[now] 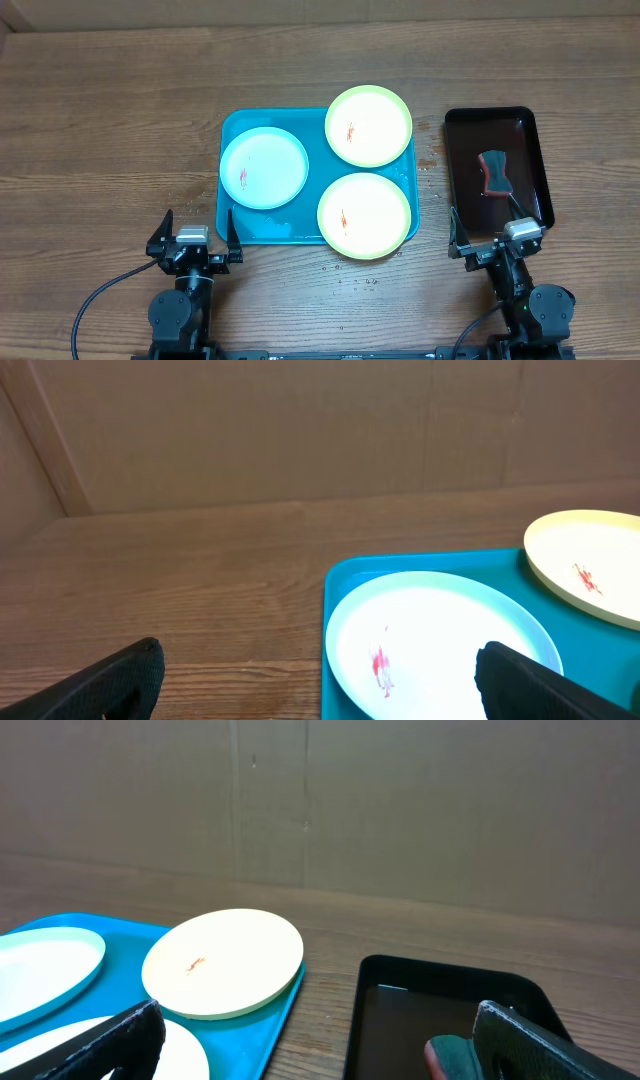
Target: Clean dirty plates on tray and stack at the side
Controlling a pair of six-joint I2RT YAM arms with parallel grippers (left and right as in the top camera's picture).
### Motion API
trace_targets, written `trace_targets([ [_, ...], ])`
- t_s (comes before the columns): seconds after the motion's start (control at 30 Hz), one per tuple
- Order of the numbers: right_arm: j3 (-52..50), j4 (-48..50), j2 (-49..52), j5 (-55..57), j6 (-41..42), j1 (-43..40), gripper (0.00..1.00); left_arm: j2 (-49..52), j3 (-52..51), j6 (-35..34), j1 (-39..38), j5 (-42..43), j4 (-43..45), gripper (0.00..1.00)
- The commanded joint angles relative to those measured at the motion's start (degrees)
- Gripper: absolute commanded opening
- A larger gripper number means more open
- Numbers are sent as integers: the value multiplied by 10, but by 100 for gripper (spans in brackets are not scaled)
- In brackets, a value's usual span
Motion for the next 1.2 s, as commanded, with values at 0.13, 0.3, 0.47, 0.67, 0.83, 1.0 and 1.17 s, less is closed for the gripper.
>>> trace_targets([
  [0.13, -6, 2, -6, 5, 2, 4, 100, -6, -2, 1, 3, 3, 2, 100],
  [0.3, -6, 2, -6, 6, 2, 4, 100, -6, -2, 0, 3, 3, 2, 100],
  [0.47, -6, 2, -6, 6, 2, 4, 100, -6, -2, 0, 3, 3, 2, 100],
  [0.67, -6, 2, -6, 6, 2, 4, 100, -6, -2, 0, 3, 9, 2, 100],
  [0.83, -6, 2, -6, 6, 2, 4, 100, -6, -2, 0, 3, 53, -2, 100],
  [1.0, -6, 2, -6, 5, 3, 4, 100, -6, -2, 0, 3, 52, -2, 100],
  [1.17, -6, 2, -6, 6, 2, 4, 100, -6, -2, 0, 3, 52, -1, 100],
])
